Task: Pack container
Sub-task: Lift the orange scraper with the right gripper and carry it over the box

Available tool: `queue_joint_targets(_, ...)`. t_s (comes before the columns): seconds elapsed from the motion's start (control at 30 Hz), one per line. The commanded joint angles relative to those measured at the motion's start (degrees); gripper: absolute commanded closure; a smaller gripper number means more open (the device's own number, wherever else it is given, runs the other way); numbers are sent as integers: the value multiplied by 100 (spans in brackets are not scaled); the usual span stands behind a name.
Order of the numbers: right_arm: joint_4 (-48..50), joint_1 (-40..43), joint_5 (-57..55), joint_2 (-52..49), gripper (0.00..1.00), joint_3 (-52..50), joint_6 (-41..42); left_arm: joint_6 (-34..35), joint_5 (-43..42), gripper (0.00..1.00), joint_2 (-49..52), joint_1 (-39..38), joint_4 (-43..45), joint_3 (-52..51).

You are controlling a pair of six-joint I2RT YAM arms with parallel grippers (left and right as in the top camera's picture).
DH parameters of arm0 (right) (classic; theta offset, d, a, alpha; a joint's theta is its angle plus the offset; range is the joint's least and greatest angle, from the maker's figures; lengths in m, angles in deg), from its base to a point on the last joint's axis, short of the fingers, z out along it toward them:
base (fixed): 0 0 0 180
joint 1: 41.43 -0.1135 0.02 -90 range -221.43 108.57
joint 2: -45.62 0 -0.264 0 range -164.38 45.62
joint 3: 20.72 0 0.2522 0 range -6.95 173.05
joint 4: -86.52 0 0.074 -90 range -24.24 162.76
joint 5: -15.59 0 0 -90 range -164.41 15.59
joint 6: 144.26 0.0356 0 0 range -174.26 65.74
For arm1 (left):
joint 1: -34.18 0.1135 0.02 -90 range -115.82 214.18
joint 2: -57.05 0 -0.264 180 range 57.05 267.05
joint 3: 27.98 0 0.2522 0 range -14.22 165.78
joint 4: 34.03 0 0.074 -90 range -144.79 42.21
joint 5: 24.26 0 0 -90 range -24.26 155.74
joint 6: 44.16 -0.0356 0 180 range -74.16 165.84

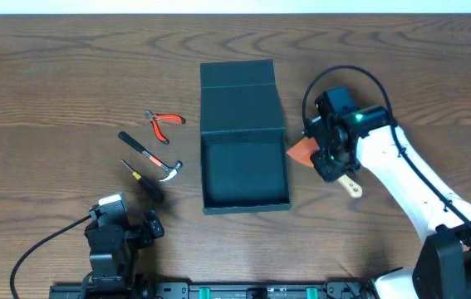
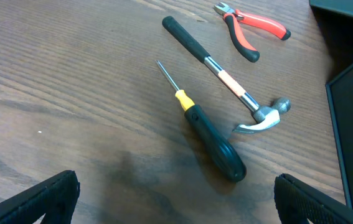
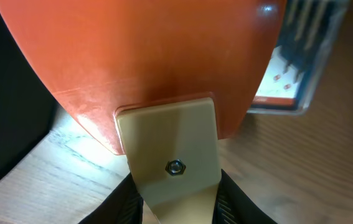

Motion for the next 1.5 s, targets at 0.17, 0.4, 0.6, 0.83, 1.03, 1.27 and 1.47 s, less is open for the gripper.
queue_joint_targets(0.17, -229, -302, 413, 2, 89, 1102, 162, -96, 44, 1, -35, 28, -7, 2)
queue_joint_targets(0.4, 227, -1054, 621, 2, 92, 1451, 166, -96, 44, 1, -35, 28, -7, 2)
queue_joint_targets(0.6, 868, -1764, 573, -7, 90, 1449, 273, -96, 44, 1, -35, 28, -7, 2)
queue_joint_targets(0.83, 1231, -2068, 579, -411, 87, 1447, 313, -96, 44, 2, -35, 28, -7, 2)
queue_joint_targets(1.03, 1255, -2188, 800, -1228, 91, 1447, 317, -96, 44, 1, -35, 28, -7, 2)
queue_joint_targets(1.27, 1263, -2288, 984, -1906, 93, 1447, 317, -96, 44, 1, -35, 28, -7, 2)
queue_joint_targets(1.47, 1189, -2293, 981, -2142, 96, 1445, 317, -96, 44, 1, -35, 28, -7, 2)
